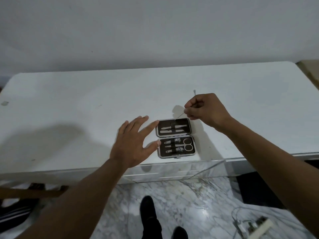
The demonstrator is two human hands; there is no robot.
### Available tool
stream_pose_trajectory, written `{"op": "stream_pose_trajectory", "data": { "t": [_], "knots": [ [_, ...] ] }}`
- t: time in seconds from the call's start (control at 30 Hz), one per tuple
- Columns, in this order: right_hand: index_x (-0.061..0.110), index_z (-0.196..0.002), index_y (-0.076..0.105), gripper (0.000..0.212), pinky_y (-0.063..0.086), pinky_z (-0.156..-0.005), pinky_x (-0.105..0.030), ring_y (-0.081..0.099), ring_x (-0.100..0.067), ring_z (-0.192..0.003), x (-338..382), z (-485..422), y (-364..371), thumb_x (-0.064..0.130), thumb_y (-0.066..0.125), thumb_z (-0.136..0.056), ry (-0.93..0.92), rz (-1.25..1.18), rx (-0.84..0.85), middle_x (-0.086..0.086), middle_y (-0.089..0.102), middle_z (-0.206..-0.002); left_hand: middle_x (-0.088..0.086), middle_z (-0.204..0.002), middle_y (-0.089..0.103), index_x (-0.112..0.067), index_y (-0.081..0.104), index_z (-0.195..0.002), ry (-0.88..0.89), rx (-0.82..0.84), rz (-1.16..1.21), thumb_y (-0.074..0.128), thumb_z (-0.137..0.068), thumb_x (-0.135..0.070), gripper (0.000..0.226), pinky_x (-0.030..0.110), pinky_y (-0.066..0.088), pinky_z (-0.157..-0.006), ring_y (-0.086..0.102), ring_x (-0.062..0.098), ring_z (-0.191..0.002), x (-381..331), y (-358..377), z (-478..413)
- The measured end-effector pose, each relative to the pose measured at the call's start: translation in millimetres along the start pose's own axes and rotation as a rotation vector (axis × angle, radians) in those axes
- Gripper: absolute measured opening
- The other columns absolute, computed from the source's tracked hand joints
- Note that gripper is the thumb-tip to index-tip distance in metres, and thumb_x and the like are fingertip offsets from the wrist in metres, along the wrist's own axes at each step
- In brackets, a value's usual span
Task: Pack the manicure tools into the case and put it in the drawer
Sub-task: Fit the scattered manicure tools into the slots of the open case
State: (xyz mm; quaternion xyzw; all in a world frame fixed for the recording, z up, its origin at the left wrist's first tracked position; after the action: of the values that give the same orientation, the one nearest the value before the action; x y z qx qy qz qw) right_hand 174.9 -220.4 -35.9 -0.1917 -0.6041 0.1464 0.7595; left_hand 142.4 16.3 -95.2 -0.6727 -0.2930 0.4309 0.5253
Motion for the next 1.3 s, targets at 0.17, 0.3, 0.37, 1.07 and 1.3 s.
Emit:
{"op": "stream_pose_trajectory", "data": {
  "t": [0.17, 0.3, 0.37, 1.07, 1.3],
  "knots": [
    [0.013, -0.088, 0.075, 0.007, 0.055, -0.082, -0.031, 0.069, -0.018, -0.078, -5.9, 15.6, 4.7, 0.017, 0.070, -0.084, -0.159, 0.455, 0.002, -0.004, 0.075, -0.084, -0.004, -0.158, 0.032, -0.043, 0.027, -0.149, -0.001, -0.012, 0.012, 0.028, -0.090, -0.072, 0.066, 0.047, 0.016, -0.120, 0.023, 0.017, -0.147, -0.9, -0.7, 0.6],
    [0.013, -0.090, 0.074, 0.011, 0.052, -0.081, -0.036, 0.065, -0.026, -0.086, -1.5, 24.1, 10.4, 0.015, 0.064, -0.087, -0.285, 0.615, 0.020, -0.008, 0.073, -0.089, -0.004, -0.158, 0.032, -0.043, 0.027, -0.149, -0.003, -0.014, 0.015, 0.027, -0.090, -0.073, 0.067, 0.045, 0.014, -0.120, 0.022, 0.016, -0.147, 1.0, 1.1, 0.3],
    [0.012, -0.094, 0.074, 0.014, 0.047, -0.079, -0.035, 0.062, -0.029, -0.089, 1.7, 25.4, 14.2, 0.016, 0.062, -0.088, -0.351, 0.694, 0.020, -0.010, 0.068, -0.094, -0.004, -0.157, 0.032, -0.043, 0.027, -0.149, -0.001, -0.017, 0.015, 0.027, -0.090, -0.073, 0.066, 0.045, 0.014, -0.119, 0.022, 0.016, -0.147, 1.1, 1.4, 0.5],
    [0.010, -0.096, 0.071, 0.021, 0.049, -0.082, -0.041, 0.060, -0.034, -0.093, 6.6, 24.6, 25.8, 0.005, 0.051, -0.089, -0.362, 0.848, 0.115, -0.011, 0.064, -0.099, -0.005, -0.157, 0.032, -0.043, 0.028, -0.149, -0.001, -0.021, 0.027, 0.030, -0.091, -0.071, 0.064, 0.047, 0.016, -0.120, 0.022, 0.016, -0.147, 2.2, 1.4, 0.1],
    [0.015, -0.094, 0.071, 0.020, 0.050, -0.079, -0.041, 0.060, -0.032, -0.093, 8.6, 24.4, 29.5, 0.015, 0.052, -0.089, -0.316, 0.834, 0.105, -0.008, 0.063, -0.101, -0.006, -0.157, 0.032, -0.043, 0.029, -0.149, -0.004, -0.028, 0.030, 0.032, -0.091, -0.070, 0.064, 0.046, 0.016, -0.120, 0.022, 0.015, -0.147, 2.6, 1.6, 0.3]
  ]
}}
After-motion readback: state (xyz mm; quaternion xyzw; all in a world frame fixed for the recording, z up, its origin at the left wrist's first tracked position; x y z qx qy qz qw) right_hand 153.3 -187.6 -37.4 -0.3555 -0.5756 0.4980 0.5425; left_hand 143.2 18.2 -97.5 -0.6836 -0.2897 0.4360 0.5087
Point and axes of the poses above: each hand's wrist, its own z-axis away from the middle knuckle, its own y-axis out of the palm, x = y × z, the point moved 8 cm from there along -z, towards the middle knuckle
